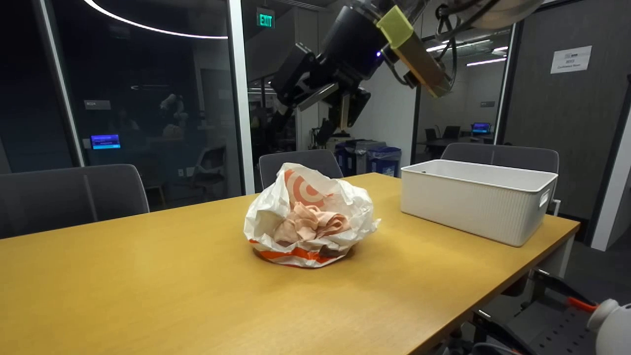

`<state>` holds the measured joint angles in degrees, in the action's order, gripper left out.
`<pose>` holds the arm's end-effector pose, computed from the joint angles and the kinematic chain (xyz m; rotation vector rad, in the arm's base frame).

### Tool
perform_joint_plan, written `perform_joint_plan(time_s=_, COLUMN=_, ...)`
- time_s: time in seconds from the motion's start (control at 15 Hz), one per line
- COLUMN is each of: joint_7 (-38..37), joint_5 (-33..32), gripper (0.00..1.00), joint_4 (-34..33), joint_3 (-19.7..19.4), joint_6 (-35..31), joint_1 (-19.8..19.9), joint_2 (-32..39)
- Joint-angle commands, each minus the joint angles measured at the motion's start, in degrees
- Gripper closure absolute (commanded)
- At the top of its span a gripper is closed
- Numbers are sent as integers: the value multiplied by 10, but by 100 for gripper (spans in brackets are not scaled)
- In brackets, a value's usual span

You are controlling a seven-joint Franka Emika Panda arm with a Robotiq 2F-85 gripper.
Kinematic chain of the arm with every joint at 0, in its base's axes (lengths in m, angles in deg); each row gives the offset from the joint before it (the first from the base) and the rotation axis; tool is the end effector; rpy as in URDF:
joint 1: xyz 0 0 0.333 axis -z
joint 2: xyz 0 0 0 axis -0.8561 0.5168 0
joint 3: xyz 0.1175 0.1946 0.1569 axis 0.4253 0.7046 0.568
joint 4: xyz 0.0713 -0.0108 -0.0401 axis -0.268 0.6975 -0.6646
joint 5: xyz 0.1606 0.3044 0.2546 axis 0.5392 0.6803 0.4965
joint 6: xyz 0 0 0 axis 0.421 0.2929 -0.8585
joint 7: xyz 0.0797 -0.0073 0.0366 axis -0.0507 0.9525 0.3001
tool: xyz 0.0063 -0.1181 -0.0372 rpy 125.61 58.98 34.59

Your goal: Remove the clothes from the plastic bag and place them in the storage box

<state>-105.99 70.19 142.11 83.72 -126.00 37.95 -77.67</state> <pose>0.3396 0.3668 0.3615 -2.6613 -0.3967 -0.7279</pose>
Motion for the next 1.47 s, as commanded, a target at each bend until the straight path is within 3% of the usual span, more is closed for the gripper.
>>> perform_joint_plan(time_s=0.0, joint_7=-16, joint_5=-24, gripper=0, joint_4=2, joint_3=-21, joint_6=-5, joint_1=-23, joint_2=13)
perform_joint_plan(time_s=0.27, joint_7=-18, joint_5=-34, gripper=0, joint_4=7, joint_3=-22, joint_6=-10, joint_1=-20, joint_2=14)
perform_joint_plan(time_s=0.47, joint_7=-65, joint_5=-125, gripper=0, joint_4=22, joint_3=39, joint_6=-59, joint_1=42, joint_2=49)
perform_joint_plan(time_s=0.73, joint_7=-160, joint_5=-279, gripper=0, joint_4=17, joint_3=176, joint_6=-86, joint_1=215, joint_2=76)
perform_joint_plan(time_s=1.0, joint_7=-263, joint_5=-416, gripper=0, joint_4=-18, joint_3=311, joint_6=-62, joint_1=391, joint_2=71)
perform_joint_plan(time_s=1.4, joint_7=-349, joint_5=-505, gripper=0, joint_4=-87, joint_3=561, joint_6=-27, joint_1=658, joint_2=68)
